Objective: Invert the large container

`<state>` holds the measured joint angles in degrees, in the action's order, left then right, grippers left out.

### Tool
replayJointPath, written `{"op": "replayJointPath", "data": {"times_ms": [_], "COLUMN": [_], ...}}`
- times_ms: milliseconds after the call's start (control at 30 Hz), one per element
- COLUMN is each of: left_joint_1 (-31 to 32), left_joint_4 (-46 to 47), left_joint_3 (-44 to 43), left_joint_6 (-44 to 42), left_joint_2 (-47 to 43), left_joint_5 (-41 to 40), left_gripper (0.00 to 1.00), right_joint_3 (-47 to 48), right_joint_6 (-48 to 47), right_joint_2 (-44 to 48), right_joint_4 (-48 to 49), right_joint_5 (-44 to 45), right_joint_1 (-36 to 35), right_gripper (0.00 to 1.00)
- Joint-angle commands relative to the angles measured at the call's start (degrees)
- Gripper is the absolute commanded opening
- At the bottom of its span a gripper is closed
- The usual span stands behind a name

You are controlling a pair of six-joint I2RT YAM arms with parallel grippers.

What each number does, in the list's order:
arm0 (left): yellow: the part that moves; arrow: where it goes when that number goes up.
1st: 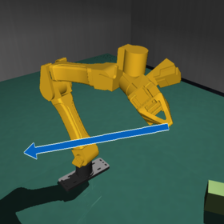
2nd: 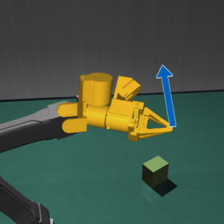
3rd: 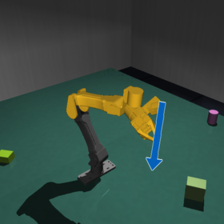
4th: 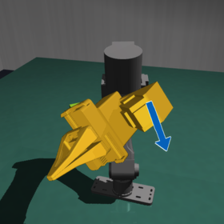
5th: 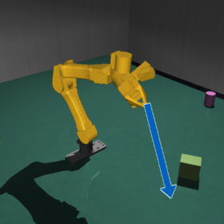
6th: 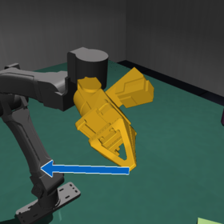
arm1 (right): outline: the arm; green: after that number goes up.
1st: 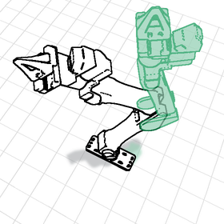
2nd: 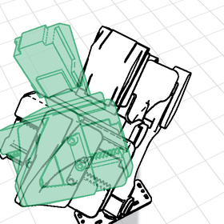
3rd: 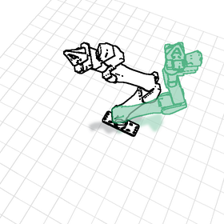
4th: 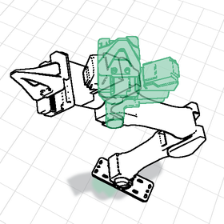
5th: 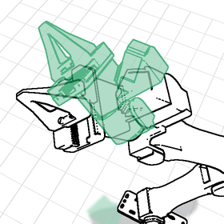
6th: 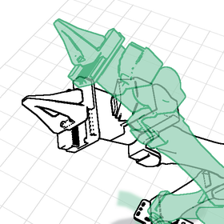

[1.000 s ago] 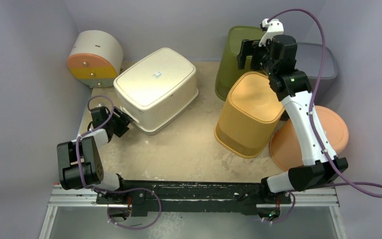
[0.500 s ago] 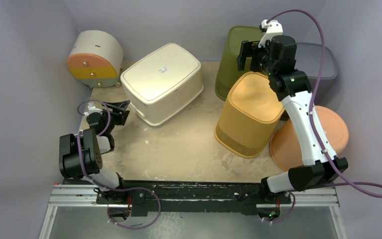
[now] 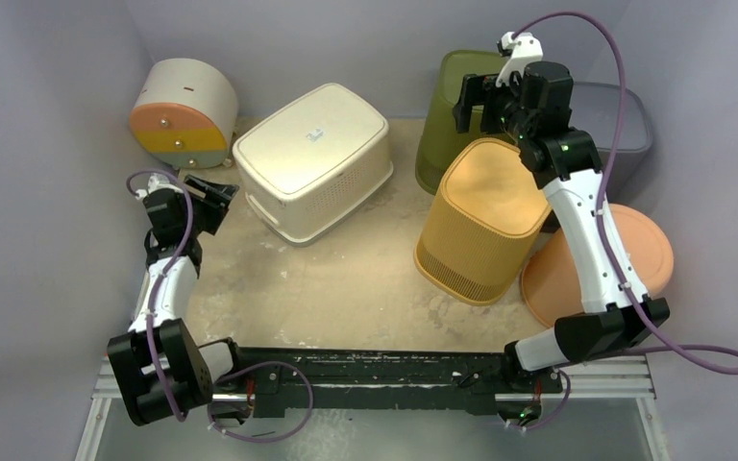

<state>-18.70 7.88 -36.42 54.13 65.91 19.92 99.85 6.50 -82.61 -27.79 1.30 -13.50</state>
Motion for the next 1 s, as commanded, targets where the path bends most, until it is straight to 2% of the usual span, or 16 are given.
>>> {"op": "replayJointPath", "data": {"times_ms": [0, 167, 333, 500, 667, 800, 967], "left_joint_1": [-0.40, -0.30, 2.01, 12.33, 26.61, 34.25, 39.15], "left_joint_4": [-8.64, -14.01, -28.21, -36.11, -44.70, -44.88, -43.96], "left_joint_3": [-5.23, -16.82, -31.86, -45.35, -57.69, -59.94, -58.86], "left_joint_6": [-1.83, -0.70, -6.33, -12.13, -17.74, -19.05, -22.36], "left_joint_2": [-0.01, 2.22, 4.42, 7.79, 15.25, 17.56, 17.70], "left_joint_5": [-1.33, -4.50, -14.13, -24.29, -32.58, -33.69, -31.48], "left_gripper": [0.66, 0.66, 0.66, 0.67, 0.67, 0.67, 0.68], "right_joint_3": [5.50, 7.36, 10.75, 16.00, 20.66, 18.69, 7.93], "right_joint_6": [0.75, 1.57, 2.50, 1.90, 2.35, 3.23, 6.71], "right_joint_2": [-1.95, -3.84, -6.94, -11.64, -16.78, -16.99, -10.95], "right_joint_4": [-0.81, -2.19, -3.65, -5.69, -8.54, -7.94, 0.41], "right_joint_5": [-4.40, -5.48, -5.86, -3.07, -1.56, -0.04, 4.13], "right_joint_1": [-1.04, -2.18, -3.45, -8.02, -13.32, -16.21, -17.84], "right_gripper": [1.00, 1.00, 1.00, 1.00, 1.00, 1.00, 1.00]}}
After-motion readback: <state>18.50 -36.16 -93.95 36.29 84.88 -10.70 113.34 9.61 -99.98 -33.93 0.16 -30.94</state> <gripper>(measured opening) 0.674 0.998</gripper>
